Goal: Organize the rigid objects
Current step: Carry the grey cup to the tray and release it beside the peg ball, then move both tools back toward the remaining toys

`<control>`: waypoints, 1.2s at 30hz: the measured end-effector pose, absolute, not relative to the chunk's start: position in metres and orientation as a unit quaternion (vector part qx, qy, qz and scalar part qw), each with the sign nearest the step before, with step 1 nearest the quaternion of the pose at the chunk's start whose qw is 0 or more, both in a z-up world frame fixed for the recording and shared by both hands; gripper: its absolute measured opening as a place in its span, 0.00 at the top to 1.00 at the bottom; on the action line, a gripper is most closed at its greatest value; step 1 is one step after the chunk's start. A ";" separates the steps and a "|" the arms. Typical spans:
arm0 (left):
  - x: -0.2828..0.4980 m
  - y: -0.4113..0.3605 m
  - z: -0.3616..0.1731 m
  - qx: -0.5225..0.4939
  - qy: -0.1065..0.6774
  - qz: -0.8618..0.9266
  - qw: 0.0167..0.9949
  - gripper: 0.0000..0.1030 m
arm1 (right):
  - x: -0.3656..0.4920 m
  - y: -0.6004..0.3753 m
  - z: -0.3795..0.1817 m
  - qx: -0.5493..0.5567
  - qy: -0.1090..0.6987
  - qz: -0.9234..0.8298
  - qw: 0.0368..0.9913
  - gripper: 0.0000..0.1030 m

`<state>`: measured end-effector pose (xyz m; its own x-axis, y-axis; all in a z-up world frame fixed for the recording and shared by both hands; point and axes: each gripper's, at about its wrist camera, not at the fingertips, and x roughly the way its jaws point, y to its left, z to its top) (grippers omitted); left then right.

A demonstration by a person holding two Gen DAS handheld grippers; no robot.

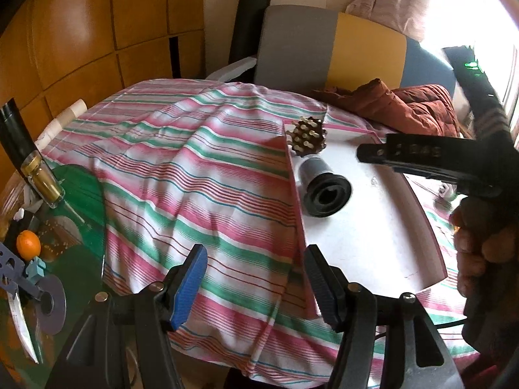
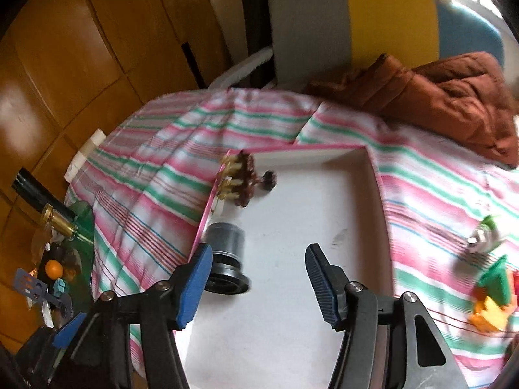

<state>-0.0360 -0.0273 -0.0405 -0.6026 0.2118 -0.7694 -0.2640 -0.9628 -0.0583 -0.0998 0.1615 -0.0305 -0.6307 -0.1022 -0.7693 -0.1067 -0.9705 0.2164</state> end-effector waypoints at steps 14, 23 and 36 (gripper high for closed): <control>-0.024 -0.006 -0.035 -0.419 0.049 0.891 0.169 0.39 | -0.023 0.211 -0.005 -0.375 0.097 0.920 0.058 0.31; -0.030 0.000 -0.031 -0.432 0.005 0.881 0.195 0.39 | 0.038 0.322 0.003 -0.361 0.131 0.906 0.177 0.29; -0.022 0.096 -0.007 -0.407 0.095 0.863 0.282 0.39 | 0.117 0.473 -0.019 -0.327 0.211 0.851 0.352 0.26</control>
<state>-0.0218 0.0964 -0.0070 -0.5089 0.4093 -0.7573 -0.5647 -0.8227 -0.0652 0.1166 0.4735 -0.0190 -0.5393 0.4606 -0.7050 -0.7367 -0.6636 0.1300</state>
